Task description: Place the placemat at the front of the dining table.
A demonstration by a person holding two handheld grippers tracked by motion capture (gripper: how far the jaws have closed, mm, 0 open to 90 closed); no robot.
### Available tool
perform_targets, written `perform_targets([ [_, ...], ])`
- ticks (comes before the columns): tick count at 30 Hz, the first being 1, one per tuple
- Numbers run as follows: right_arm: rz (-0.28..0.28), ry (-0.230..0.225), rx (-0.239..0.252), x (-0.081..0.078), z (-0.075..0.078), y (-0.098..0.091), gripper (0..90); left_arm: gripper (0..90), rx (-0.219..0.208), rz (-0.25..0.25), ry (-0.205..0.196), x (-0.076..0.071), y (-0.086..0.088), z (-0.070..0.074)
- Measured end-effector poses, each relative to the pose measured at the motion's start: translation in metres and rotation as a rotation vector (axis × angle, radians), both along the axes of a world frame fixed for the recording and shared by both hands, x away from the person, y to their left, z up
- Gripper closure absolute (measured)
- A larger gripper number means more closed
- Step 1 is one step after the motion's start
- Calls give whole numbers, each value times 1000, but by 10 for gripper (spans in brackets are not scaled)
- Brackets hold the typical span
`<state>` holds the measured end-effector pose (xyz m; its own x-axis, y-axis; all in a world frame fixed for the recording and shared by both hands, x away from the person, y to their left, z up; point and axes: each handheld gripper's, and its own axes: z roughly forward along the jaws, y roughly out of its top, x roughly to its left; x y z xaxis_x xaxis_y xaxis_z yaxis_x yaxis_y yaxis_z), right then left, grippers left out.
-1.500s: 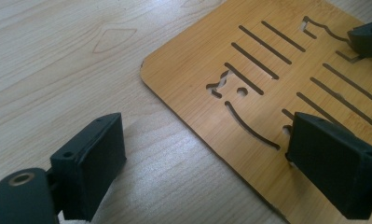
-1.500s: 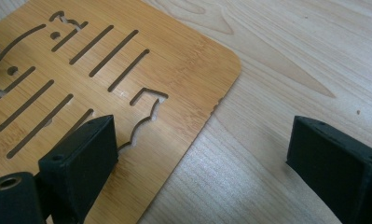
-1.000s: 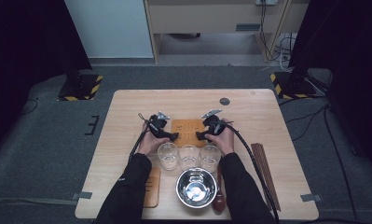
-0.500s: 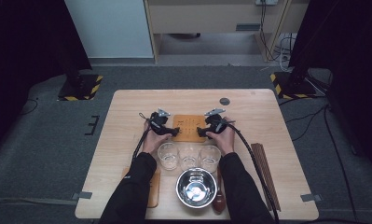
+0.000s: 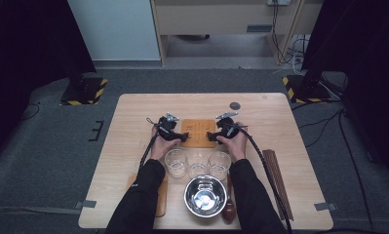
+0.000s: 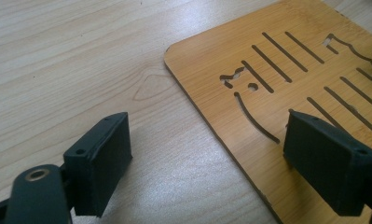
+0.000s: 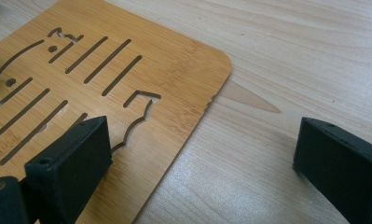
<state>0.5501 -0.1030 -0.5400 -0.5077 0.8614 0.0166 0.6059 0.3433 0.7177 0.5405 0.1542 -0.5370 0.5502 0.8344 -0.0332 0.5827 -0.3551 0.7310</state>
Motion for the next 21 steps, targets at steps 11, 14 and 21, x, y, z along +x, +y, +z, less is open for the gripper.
perform_targets([
  [11, -14, 16, 0, 2, -1, 0, 2, 104, 4, 19, 8, 1, 0, 0],
  [14, -9, 15, -1, 2, -1, 0, 2, 56, 11, 39, 19, 2, 0, -1],
  [21, -4, 10, -4, 5, -1, 0, 7, 54, 7, 50, 17, 2, 0, -1],
])
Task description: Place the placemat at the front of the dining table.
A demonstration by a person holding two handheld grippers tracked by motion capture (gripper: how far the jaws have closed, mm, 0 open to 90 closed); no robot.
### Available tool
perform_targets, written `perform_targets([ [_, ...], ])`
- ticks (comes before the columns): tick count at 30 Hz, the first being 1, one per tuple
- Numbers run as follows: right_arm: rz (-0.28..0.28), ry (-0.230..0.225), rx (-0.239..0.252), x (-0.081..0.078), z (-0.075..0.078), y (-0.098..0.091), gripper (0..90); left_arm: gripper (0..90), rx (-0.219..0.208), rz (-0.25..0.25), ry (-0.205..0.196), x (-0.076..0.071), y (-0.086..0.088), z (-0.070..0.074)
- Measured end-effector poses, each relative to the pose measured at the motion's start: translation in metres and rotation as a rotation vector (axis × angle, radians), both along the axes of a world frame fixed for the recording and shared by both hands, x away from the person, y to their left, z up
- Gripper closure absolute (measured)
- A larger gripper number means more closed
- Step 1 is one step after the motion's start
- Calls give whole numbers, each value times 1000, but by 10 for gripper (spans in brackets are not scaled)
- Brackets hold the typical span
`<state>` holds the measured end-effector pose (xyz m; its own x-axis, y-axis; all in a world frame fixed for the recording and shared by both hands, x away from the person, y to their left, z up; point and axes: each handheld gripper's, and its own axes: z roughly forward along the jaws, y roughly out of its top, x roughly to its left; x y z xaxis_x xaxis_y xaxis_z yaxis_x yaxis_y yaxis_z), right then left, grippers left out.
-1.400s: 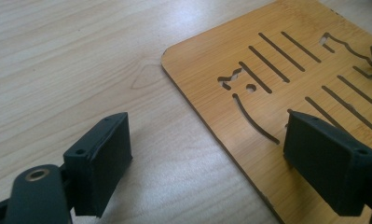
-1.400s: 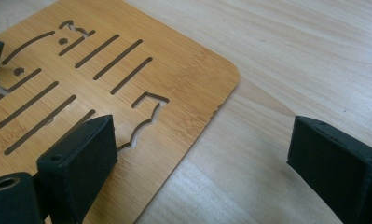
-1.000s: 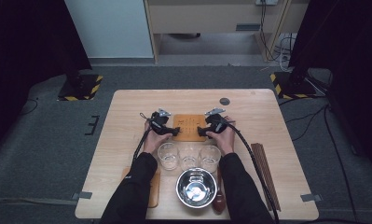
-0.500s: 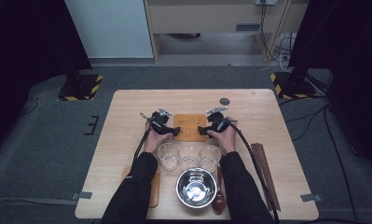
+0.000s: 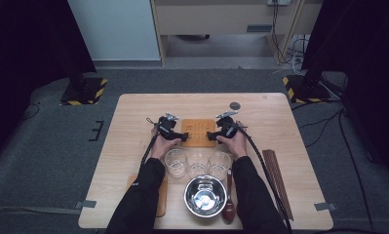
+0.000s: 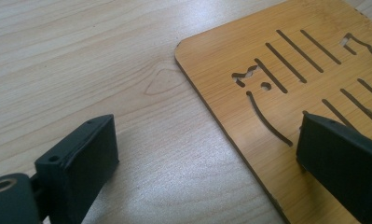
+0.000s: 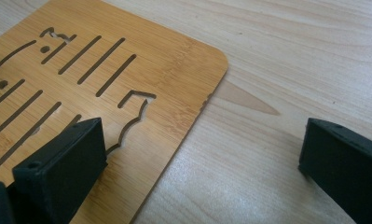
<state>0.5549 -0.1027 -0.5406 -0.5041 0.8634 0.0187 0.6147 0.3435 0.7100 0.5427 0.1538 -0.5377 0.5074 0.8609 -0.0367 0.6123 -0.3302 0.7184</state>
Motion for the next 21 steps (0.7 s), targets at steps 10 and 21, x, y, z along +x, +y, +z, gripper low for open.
perform_targets([
  [10, -54, -6, 0, -3, 0, 3, 26, 90, 2, 0, -10, 2, -1, 0],
  [21, -55, -36, -2, -6, 1, 4, 81, 150, -12, -16, -24, 0, -2, 1],
])
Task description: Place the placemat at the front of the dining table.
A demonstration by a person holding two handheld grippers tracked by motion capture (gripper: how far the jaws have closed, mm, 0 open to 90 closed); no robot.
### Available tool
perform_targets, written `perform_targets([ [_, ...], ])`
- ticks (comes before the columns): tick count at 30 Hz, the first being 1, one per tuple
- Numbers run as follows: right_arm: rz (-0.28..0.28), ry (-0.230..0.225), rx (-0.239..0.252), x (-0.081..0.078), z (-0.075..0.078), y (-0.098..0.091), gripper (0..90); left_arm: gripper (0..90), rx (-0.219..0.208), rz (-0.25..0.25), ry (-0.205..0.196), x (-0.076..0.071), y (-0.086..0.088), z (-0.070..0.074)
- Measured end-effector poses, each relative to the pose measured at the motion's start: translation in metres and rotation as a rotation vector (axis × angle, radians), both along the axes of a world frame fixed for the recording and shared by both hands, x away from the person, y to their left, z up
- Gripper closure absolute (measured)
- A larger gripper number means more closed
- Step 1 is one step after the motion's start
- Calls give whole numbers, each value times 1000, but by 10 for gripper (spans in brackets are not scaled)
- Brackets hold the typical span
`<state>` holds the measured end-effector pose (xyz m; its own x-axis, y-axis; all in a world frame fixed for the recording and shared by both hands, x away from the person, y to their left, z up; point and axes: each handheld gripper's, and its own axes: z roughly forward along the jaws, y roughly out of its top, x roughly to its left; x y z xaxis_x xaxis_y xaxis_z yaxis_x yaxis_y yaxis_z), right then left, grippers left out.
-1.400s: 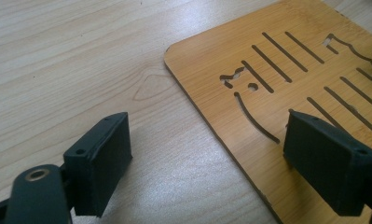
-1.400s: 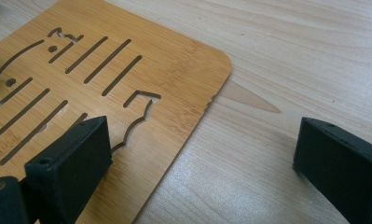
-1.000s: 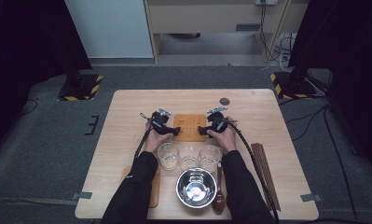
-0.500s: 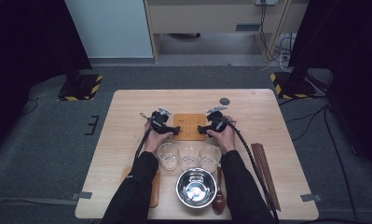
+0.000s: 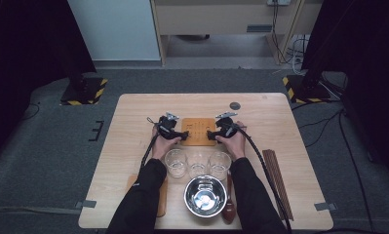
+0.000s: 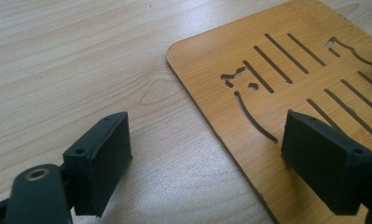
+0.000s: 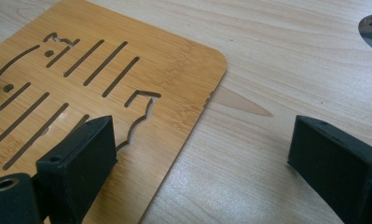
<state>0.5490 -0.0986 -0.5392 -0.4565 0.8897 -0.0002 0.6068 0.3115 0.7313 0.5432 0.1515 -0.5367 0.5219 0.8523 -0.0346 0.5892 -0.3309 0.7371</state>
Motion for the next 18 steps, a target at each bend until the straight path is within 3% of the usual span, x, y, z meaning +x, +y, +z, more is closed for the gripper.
perform_targets([
  [5, -5, -17, 1, -2, 0, -1, 122, 138, -1, -15, -21, 0, -1, 1],
  [18, 6, -25, 1, -4, 1, -1, 148, 146, 9, -21, -19, 0, -1, 0],
])
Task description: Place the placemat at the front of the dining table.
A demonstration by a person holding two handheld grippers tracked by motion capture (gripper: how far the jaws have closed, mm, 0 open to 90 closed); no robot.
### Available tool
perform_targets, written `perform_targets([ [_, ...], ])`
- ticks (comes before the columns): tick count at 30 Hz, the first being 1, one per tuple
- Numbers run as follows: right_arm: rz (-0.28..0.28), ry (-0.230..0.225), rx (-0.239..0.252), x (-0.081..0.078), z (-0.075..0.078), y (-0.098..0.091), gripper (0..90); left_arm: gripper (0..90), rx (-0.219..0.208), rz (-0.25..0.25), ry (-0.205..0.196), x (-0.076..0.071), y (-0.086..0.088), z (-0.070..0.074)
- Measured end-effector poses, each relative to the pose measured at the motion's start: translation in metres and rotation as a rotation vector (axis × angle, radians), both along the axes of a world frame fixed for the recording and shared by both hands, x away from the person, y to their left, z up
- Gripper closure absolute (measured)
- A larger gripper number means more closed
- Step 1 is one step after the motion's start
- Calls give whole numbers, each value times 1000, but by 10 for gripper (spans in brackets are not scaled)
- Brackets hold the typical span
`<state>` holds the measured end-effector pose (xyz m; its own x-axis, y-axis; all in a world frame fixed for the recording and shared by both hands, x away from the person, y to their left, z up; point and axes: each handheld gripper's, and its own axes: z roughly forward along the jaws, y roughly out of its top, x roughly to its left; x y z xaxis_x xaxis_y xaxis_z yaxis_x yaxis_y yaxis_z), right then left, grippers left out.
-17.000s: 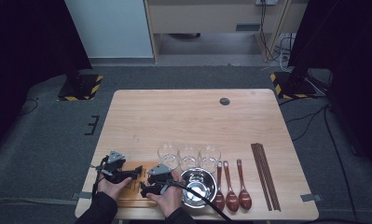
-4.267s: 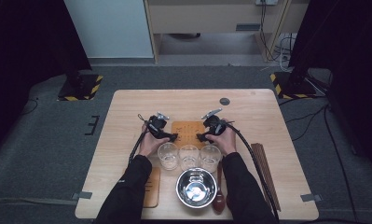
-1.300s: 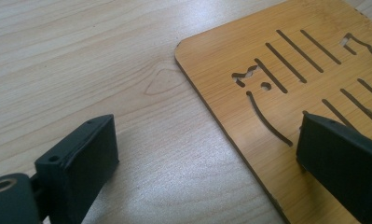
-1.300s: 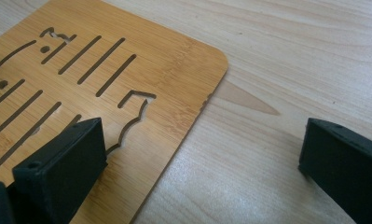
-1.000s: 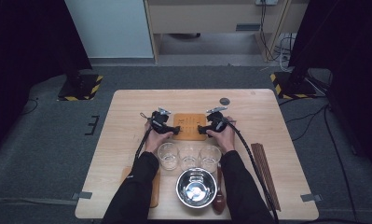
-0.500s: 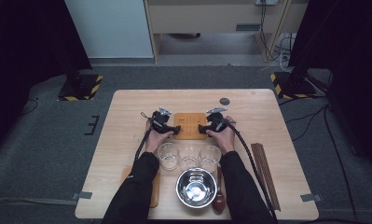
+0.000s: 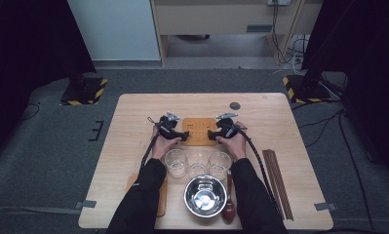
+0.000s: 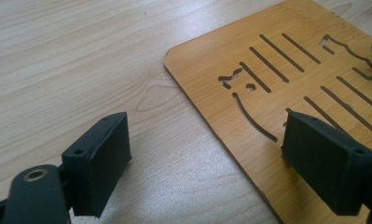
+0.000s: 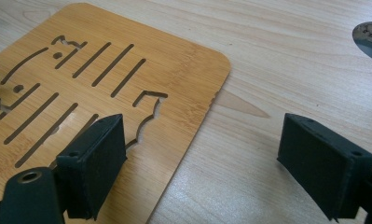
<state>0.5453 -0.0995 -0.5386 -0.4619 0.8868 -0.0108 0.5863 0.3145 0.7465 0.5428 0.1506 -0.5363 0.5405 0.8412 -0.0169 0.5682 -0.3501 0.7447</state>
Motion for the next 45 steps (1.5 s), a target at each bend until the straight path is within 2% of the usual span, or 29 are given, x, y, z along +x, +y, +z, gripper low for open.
perform_targets([
  [2, 4, 0, 7, 0, 0, 0, 150, 144, 2, 2, 0, 0, 0, 0],
  [5, -6, -15, 81, -1, 2, -1, 150, 140, 7, 0, -4, 0, 0, 0],
  [8, -8, -19, 56, -1, 2, -2, 149, 141, 7, -5, -8, 0, 0, 0],
  [13, -15, -23, 53, -2, 5, -5, 149, 143, 13, -6, -10, 0, 2, 1],
  [24, -33, -57, 46, -4, 21, -15, 149, 193, 23, -16, -34, -11, 15, 19],
  [25, -34, -67, 47, -7, 27, -19, 149, 198, 16, -14, -43, -15, 19, 24],
  [34, -68, -98, 58, -23, 47, -42, 146, 220, -8, -4, -84, -34, 35, 42],
  [41, -90, -128, 73, -40, 62, -65, 132, 222, -7, 18, -108, -51, 44, 56],
  [45, -93, -140, 64, -51, 69, -78, 123, 235, -4, 19, -115, -60, 49, 61],
])
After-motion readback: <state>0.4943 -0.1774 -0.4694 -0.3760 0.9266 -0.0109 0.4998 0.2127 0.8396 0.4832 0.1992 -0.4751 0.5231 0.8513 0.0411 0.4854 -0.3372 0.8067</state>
